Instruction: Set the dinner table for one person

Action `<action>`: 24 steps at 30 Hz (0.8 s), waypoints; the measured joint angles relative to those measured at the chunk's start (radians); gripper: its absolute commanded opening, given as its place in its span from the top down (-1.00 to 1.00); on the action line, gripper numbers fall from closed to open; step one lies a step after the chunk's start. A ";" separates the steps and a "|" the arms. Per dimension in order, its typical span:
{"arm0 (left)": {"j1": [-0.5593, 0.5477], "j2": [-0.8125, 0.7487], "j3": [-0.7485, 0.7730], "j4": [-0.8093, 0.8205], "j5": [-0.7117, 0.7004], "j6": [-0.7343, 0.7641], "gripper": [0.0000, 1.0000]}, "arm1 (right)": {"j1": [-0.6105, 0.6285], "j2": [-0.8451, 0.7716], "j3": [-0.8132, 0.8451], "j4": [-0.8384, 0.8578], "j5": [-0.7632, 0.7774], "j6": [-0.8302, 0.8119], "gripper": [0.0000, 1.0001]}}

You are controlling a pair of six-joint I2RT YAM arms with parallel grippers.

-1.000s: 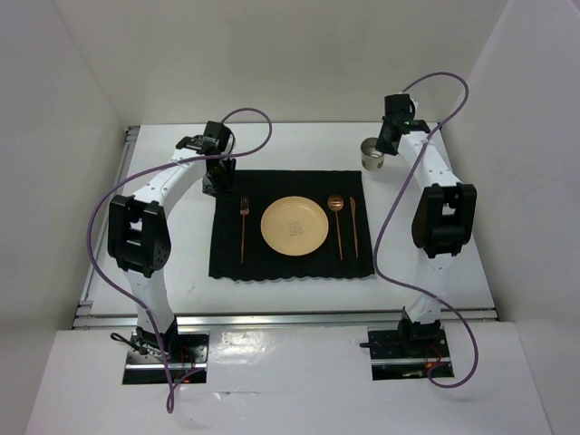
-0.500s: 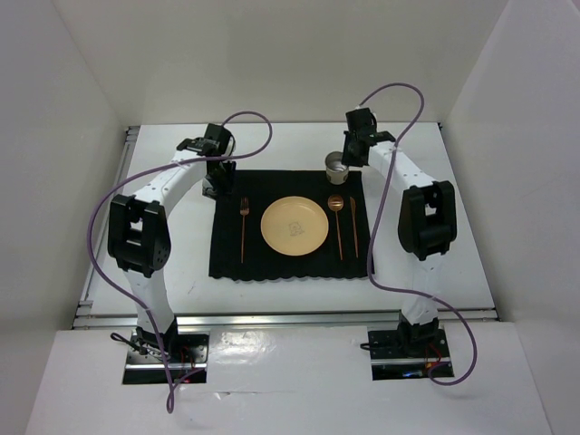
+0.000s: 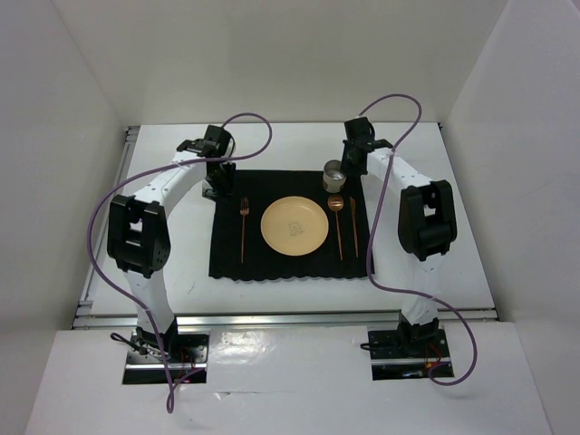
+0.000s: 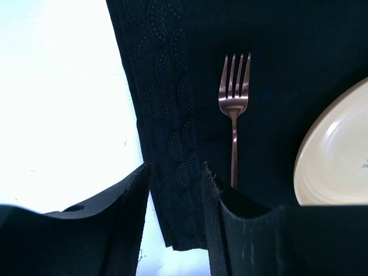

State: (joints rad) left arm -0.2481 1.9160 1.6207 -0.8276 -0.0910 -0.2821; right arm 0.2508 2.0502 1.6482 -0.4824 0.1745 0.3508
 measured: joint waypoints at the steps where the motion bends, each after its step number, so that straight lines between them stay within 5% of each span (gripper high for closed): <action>1: 0.000 -0.001 0.000 0.000 0.000 0.000 0.04 | 0.000 0.000 0.000 0.000 0.001 0.001 0.33; 5: 0.000 -0.001 0.000 0.002 0.000 0.007 0.04 | 0.000 0.000 0.000 -0.006 0.005 0.000 -0.18; 12: 0.007 -0.002 0.013 -0.003 -0.002 0.023 0.04 | -0.011 -0.066 0.000 -0.014 0.012 -0.004 -0.51; 17: 0.035 -0.010 0.048 -0.004 -0.010 0.044 0.02 | -0.060 -0.264 -0.026 -0.004 -0.013 -0.003 -0.82; 24: 0.177 -0.025 0.089 -0.034 0.041 0.121 0.02 | -0.264 -0.537 -0.132 -0.080 -0.164 -0.003 -0.87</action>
State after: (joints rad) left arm -0.0711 1.8912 1.7100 -0.8616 -0.0498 -0.1616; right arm -0.0132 1.5127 1.5162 -0.5621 0.0105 0.3481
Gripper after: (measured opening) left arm 0.502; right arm 0.919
